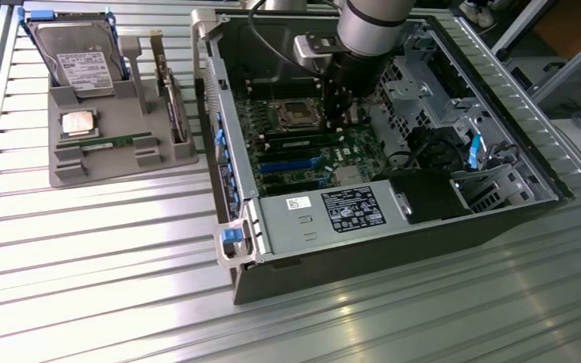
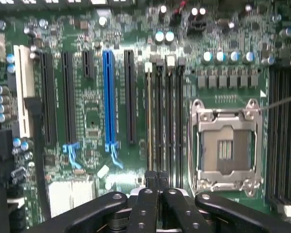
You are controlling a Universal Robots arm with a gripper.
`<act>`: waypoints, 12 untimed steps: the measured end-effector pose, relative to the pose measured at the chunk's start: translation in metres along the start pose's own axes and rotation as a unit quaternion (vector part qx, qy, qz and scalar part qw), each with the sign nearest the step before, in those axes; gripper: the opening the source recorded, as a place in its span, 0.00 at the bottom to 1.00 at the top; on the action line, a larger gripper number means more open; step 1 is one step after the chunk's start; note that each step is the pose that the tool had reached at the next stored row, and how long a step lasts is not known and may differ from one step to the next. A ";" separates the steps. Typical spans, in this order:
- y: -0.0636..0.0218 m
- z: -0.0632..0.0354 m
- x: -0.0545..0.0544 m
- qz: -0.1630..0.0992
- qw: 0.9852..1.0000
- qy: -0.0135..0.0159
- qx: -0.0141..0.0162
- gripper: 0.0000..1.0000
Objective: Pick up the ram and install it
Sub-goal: 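Press down the ram until it locks into place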
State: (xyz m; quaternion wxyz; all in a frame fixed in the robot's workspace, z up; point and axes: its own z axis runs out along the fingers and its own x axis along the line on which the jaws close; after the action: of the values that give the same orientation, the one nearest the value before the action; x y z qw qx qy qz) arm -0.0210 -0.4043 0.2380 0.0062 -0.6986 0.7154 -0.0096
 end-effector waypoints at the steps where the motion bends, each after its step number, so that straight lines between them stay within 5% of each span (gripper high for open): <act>1: -0.0039 0.0000 0.000 0.000 1.000 0.000 0.000 0.10; 12: -0.0223 -0.0097 -0.001 -0.002 1.000 0.001 0.000 0.10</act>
State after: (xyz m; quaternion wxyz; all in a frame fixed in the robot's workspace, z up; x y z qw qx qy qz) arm 0.0011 -0.4033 0.2482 0.0050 -0.7004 0.7137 -0.0104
